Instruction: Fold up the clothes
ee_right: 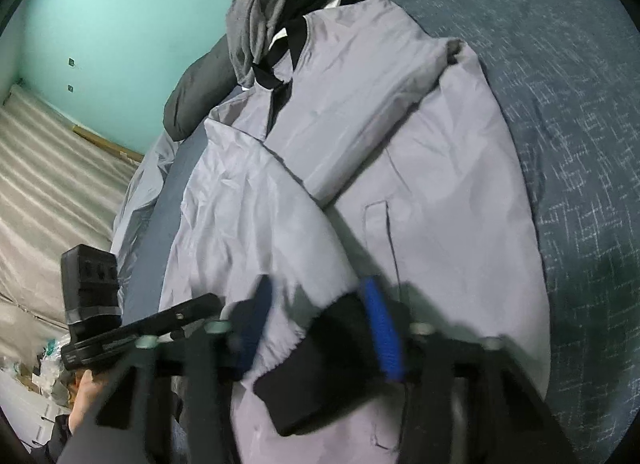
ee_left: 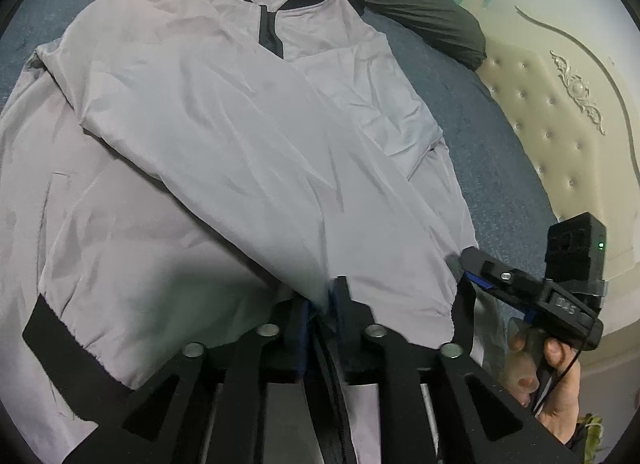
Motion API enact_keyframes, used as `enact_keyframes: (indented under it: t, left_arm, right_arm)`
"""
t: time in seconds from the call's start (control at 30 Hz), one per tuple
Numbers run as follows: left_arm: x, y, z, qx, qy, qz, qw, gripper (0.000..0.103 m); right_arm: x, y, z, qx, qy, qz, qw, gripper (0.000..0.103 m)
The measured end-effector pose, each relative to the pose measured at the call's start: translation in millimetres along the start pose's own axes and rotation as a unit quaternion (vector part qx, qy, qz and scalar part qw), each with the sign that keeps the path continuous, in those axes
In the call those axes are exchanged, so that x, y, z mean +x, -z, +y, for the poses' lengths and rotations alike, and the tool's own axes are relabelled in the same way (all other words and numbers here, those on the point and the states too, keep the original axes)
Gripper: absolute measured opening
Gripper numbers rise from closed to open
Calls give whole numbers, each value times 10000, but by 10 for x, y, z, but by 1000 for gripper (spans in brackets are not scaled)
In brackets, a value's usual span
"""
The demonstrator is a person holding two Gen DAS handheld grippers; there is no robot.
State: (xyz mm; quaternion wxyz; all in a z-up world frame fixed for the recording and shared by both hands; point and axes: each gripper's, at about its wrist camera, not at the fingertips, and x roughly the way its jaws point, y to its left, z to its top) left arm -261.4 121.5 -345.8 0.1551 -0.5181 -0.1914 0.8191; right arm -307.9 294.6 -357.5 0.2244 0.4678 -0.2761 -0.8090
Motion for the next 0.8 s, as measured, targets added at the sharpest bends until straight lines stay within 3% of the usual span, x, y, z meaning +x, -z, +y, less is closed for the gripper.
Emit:
enact_keyframes:
  t: [0.07, 0.17, 0.27, 0.43, 0.5, 0.63, 0.73, 0.8]
  left_arm:
    - [-64, 5, 12, 2, -41, -30, 10000, 31]
    - [-174, 10, 37, 11, -112, -84, 9999, 32]
    - [-418, -38, 155, 64, -333, -224, 9992, 33]
    - [-760, -391, 520, 103, -878, -421, 9952, 34]
    - [-856, -616, 703, 65, -1048, -476, 9933, 34]
    - [-922, -1103, 1007, -37, -1296, -581, 9899, 35]
    - [-818, -1448, 1105, -57, -1394, -622, 9883, 48]
    - [-749, -1678, 1171, -70, -1459, -649, 9871, 50]
  right_arm:
    - [12, 2, 26, -133, 83, 36, 9999, 23]
    - [12, 4, 83, -368, 201, 67, 9991, 12]
    - [-43, -22, 79, -442, 474, -49, 9979, 10]
    - [-129, 25, -32, -301, 816, 6, 9962, 10]
    - [-124, 30, -56, -182, 747, 178, 9969, 14]
    - [-301, -108, 25, -1, 1034, -185, 9945, 30]
    - [-404, -240, 213, -212, 949, -546, 9938, 32]
    - [-296, -268, 282, -337, 772, -549, 9949, 33]
